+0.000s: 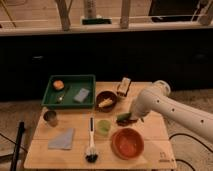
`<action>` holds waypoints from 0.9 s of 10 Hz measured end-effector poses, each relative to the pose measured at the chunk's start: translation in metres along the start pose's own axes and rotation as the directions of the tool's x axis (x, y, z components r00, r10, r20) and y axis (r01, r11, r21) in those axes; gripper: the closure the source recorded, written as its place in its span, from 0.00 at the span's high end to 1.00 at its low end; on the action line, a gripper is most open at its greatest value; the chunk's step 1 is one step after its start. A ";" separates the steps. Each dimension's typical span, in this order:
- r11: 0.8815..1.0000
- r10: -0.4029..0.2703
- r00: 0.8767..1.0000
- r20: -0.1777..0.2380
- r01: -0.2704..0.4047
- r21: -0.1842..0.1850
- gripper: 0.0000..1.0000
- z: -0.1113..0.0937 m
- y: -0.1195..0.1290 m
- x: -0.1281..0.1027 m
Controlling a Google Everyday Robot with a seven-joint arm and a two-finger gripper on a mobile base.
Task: Place pepper in plastic cup
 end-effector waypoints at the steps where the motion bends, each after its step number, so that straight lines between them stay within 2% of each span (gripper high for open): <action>1: 0.999 -0.039 0.999 -0.001 0.039 -0.007 0.01 0.001 0.002 -0.011; 3: 0.994 -0.110 0.994 -0.006 0.110 -0.018 0.01 0.001 0.007 -0.021; 5: 0.978 -0.206 0.979 0.008 0.206 -0.034 0.01 0.003 0.012 -0.044; 6: 0.969 -0.244 0.970 0.010 0.245 -0.042 0.01 0.003 0.017 -0.049; 8: 0.940 -0.336 0.942 0.027 0.337 -0.056 0.01 0.004 0.020 -0.075; 9: 0.929 -0.364 0.931 0.027 0.365 -0.065 0.01 0.004 0.022 -0.080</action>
